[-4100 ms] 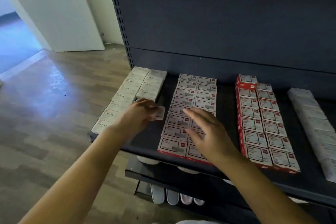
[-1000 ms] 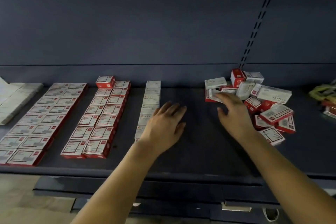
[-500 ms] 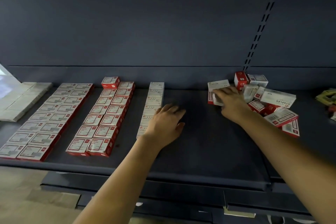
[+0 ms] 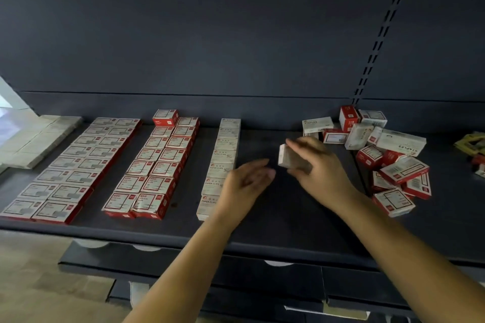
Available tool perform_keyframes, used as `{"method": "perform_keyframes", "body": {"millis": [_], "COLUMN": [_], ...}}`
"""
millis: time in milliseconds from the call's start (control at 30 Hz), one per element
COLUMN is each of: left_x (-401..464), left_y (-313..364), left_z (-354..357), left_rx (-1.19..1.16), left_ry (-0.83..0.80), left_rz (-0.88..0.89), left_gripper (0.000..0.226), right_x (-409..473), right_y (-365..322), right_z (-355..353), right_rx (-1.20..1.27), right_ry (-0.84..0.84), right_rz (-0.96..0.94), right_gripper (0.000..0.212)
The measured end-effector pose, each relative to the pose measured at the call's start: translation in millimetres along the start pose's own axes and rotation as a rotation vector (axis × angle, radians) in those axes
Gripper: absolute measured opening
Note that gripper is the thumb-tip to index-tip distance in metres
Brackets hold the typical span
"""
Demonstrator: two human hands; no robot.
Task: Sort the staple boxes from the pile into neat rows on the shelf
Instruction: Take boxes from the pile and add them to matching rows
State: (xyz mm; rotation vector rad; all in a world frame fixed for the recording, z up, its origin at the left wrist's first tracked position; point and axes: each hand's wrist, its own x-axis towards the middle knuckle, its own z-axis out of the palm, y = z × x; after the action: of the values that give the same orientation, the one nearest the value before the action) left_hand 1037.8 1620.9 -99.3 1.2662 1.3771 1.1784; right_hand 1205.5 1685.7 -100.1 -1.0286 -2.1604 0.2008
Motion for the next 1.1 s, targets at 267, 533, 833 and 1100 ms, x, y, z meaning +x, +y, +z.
{"method": "perform_keyframes", "body": {"millis": [267,533,833,1100], "left_x": [-25.2,-34.1,-41.3,-47.9], "left_y": [21.7,22.9,17.8,13.8], "left_z": [-13.1,-28.7,-38.7,-63.7], "left_rx": [-0.397,-0.531,-0.541,0.209], "left_ry": [-0.064,-0.015,0.012,0.138], "left_rz": [-0.145,-0.131,-0.172,0.224], "left_gripper": [0.032,0.025,0.029,0.04], "right_x": [-18.9,-26.5,-30.1,-26.3], "right_y": [-51.4,-55.5,-55.6,-73.5], "right_z": [-2.4,-9.5,-5.0,-0.7], "right_rx": [0.206,0.323,0.312,0.219], "right_ry": [0.057,0.083,0.0,-0.057], "right_rz": [-0.017,0.096,0.15,0.079], "right_gripper": [0.068,0.066,0.058,0.054]}}
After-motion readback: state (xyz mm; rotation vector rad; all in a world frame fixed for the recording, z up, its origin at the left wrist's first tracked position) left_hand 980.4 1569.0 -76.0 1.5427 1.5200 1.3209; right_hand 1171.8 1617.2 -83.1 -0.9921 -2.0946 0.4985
